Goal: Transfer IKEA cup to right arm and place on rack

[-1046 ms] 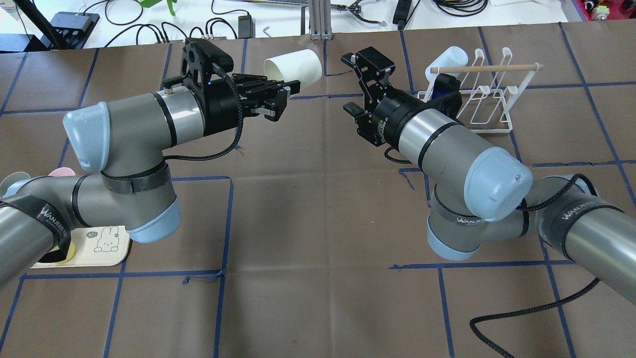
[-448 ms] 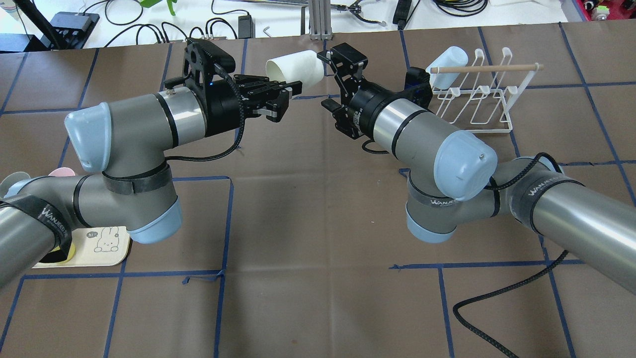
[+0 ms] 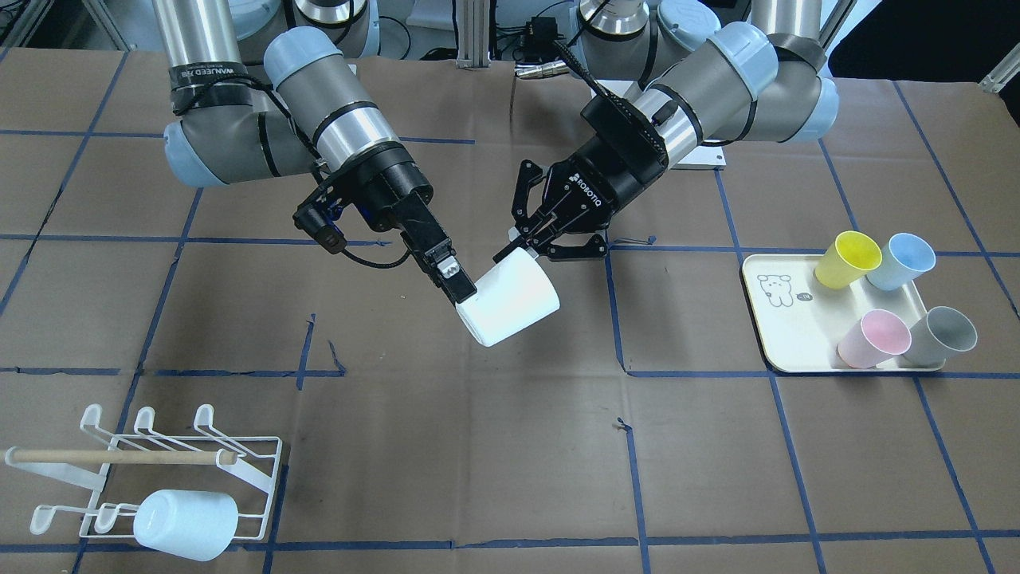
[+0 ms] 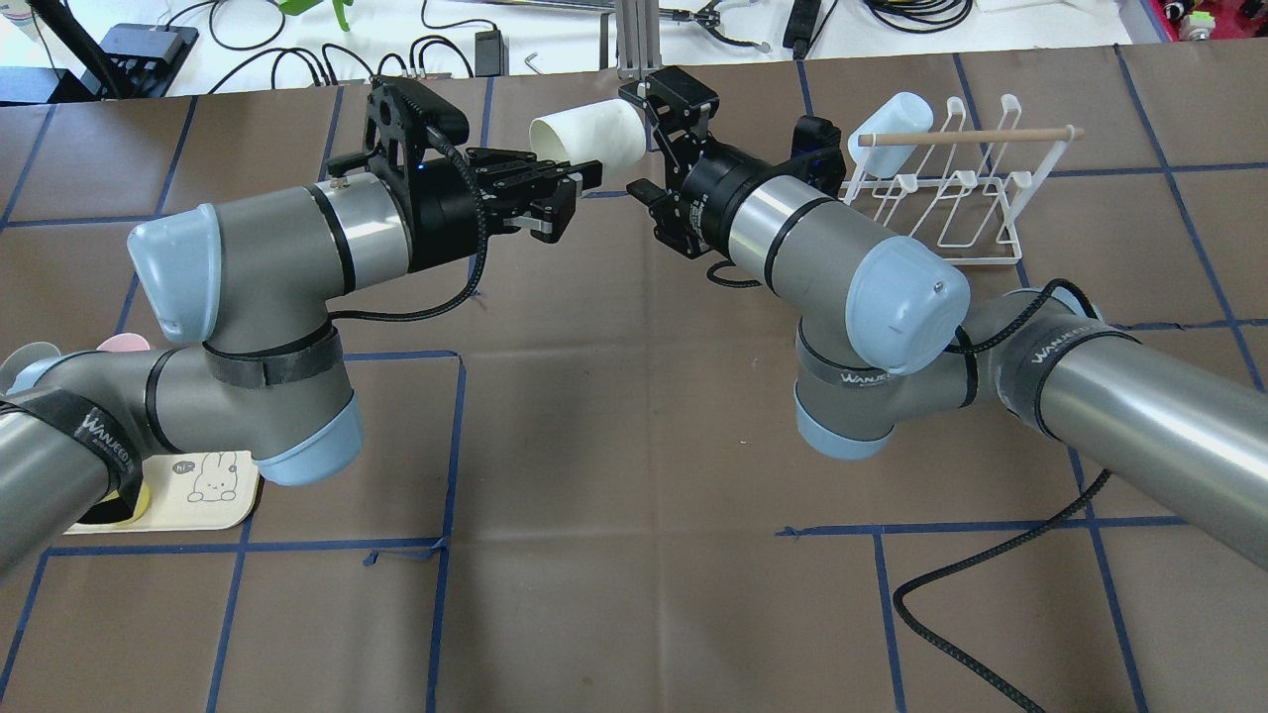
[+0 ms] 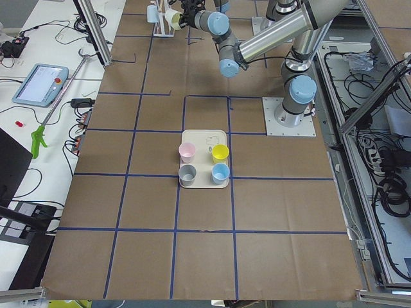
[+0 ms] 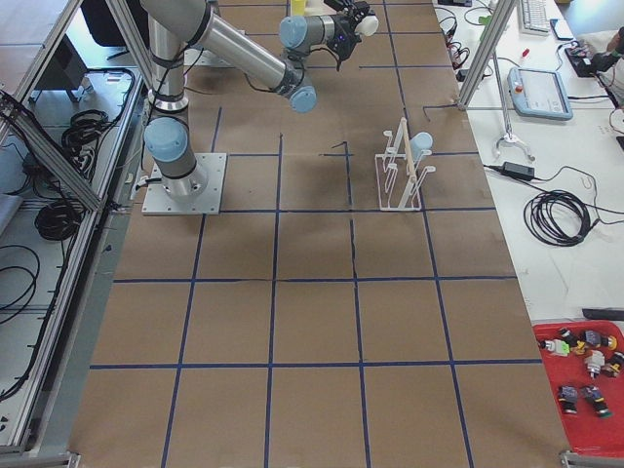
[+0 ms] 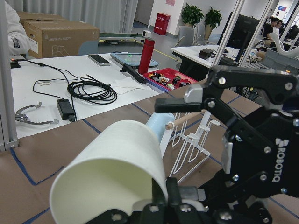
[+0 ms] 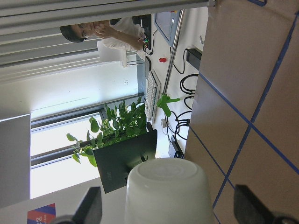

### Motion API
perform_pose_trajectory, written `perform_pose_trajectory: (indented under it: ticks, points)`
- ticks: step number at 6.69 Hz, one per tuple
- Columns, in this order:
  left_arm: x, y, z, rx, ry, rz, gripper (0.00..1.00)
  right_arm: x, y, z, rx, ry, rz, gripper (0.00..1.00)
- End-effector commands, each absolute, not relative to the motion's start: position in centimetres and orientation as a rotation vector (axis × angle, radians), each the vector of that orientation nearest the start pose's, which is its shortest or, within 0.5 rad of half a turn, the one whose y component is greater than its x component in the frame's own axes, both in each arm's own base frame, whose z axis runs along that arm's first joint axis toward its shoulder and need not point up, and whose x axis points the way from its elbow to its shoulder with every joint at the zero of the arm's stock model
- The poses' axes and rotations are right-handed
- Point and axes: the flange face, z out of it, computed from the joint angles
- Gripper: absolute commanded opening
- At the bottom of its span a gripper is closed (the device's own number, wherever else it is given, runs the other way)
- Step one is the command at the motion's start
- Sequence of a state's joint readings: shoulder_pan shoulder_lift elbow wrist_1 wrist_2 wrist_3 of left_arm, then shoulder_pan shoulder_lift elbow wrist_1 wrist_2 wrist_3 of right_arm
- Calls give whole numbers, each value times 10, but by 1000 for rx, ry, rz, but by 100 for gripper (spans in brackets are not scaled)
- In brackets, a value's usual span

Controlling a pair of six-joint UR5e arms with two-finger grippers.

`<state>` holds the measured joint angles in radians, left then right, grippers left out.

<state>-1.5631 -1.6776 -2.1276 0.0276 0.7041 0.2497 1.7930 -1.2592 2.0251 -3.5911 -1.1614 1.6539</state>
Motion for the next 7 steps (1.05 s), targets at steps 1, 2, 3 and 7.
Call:
perform_pose_trajectory:
  ticks: [1,2,3,7]
  points:
    - [-206,-467,385,-744,-2056,1189,1,299,-496,354,1000,1601,-478,99]
    - [-206,-466,387,-736,-2056,1187,1,300,-502,356,994,1594,-483,99]
    - [-206,-466,387,-734,-2056,1186,1,302,-505,360,996,1582,-478,99]
    - [-206,-466,387,-734,-2057,1189,1,303,-507,352,998,1594,-463,82]
